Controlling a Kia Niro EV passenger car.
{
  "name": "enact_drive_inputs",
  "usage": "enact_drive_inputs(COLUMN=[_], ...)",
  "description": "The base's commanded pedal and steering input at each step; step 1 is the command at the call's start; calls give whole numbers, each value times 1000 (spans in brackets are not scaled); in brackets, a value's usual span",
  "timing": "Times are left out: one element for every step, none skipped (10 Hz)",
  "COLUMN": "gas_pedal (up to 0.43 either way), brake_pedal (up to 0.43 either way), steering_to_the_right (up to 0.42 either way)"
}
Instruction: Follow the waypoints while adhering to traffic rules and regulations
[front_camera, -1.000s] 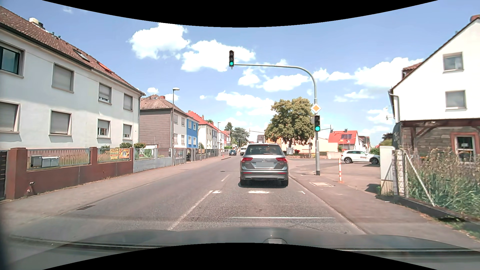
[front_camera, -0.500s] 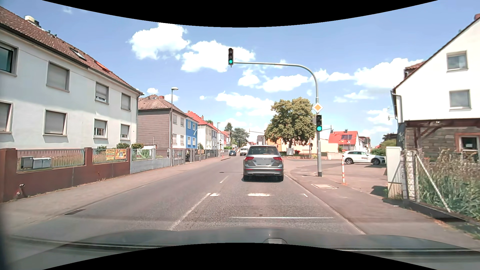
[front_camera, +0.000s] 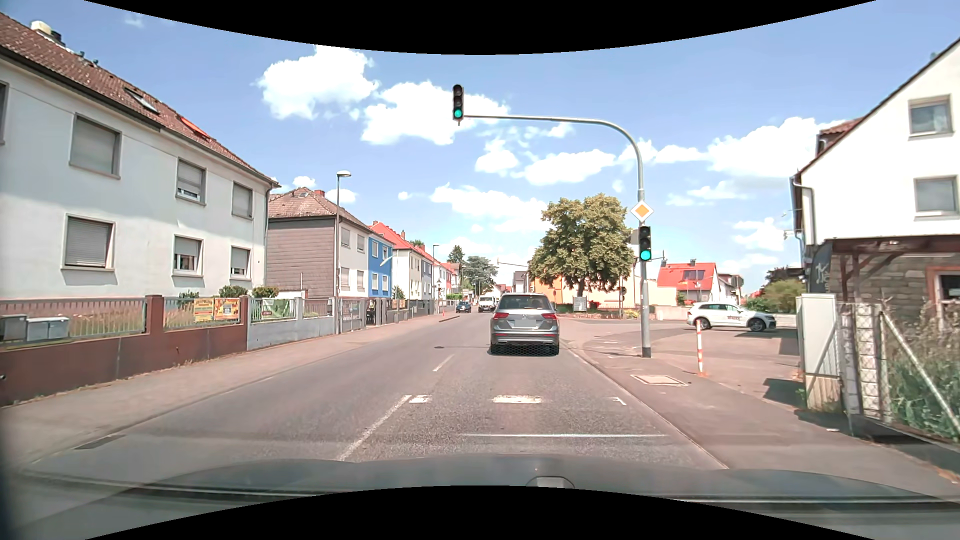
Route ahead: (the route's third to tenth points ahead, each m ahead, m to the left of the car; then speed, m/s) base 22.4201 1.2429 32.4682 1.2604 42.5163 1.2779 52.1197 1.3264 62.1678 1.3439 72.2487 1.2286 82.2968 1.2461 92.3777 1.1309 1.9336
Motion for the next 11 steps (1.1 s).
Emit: enact_drive_inputs(gas_pedal=[299, 311, 311, 311, 319, 319, 319, 319, 319, 319, 319], brake_pedal=[0, 0, 0, 0, 0, 0, 0, 0, 0, 0, 0], steering_to_the_right=[6, 5, 5, 5, 5, 4, 4, 1, 0, 0, 0])
